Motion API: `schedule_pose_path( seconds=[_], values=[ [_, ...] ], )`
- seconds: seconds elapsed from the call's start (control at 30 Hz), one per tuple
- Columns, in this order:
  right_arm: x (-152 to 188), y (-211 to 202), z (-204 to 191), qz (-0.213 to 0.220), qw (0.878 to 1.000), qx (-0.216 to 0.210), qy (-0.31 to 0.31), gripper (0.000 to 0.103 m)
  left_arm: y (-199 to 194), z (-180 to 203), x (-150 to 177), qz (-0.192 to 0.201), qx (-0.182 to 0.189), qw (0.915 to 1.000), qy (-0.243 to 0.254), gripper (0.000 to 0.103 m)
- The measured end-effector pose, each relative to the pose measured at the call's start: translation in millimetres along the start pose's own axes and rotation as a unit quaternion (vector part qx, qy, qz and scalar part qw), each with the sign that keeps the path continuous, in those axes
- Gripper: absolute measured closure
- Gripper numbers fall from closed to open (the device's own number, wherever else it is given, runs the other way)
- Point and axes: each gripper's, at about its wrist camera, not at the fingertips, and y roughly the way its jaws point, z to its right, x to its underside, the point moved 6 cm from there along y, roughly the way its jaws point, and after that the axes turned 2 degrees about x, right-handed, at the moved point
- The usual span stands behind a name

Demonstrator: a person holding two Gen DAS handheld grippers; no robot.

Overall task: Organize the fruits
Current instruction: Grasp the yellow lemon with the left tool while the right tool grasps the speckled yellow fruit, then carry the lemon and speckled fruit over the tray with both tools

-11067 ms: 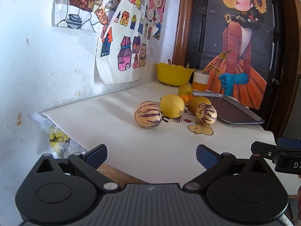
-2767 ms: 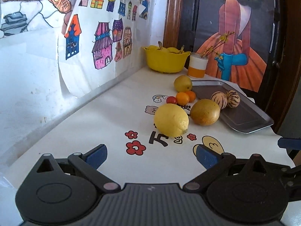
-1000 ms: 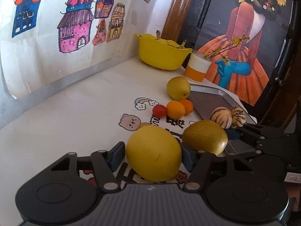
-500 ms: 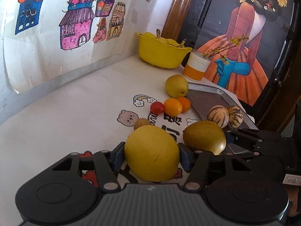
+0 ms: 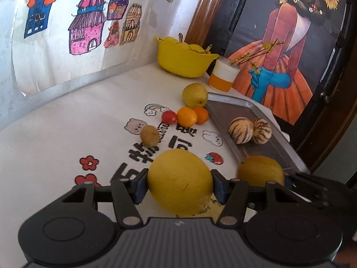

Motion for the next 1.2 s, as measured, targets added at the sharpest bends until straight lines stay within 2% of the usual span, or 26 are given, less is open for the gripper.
schedule_pose_path(
  seconds=[0.1, 0.3, 0.57, 0.8, 1.2],
  values=[
    [-3.2, -20.5, 6.3, 0.024, 1.000, 0.007, 0.015, 0.040, 1.3, 9.5, -3.8, 0.005, 0.002, 1.0000, -0.005, 0.041],
    [-7.7, -44.5, 38.7, 0.053, 0.996, 0.053, 0.048, 0.039, 10.1, 37.5, -13.2, 0.009, 0.013, 0.9998, 0.008, 0.041],
    [-11.5, -47.5, 90.7, 0.075, 0.989, 0.093, 0.090, 0.039, 41.1, 80.4, -25.8, 0.002, 0.039, 0.9989, 0.028, 0.041],
    [-12.0, -31.1, 121.8, 0.071, 0.987, 0.112, 0.090, 0.039, 69.0, 104.9, -34.1, -0.005, 0.048, 0.9972, 0.056, 0.041],
    [-11.2, -5.4, 144.3, 0.048, 0.989, 0.121, 0.076, 0.039, 96.2, 106.0, -31.0, -0.025, 0.053, 0.9972, 0.047, 0.041]
  ],
)
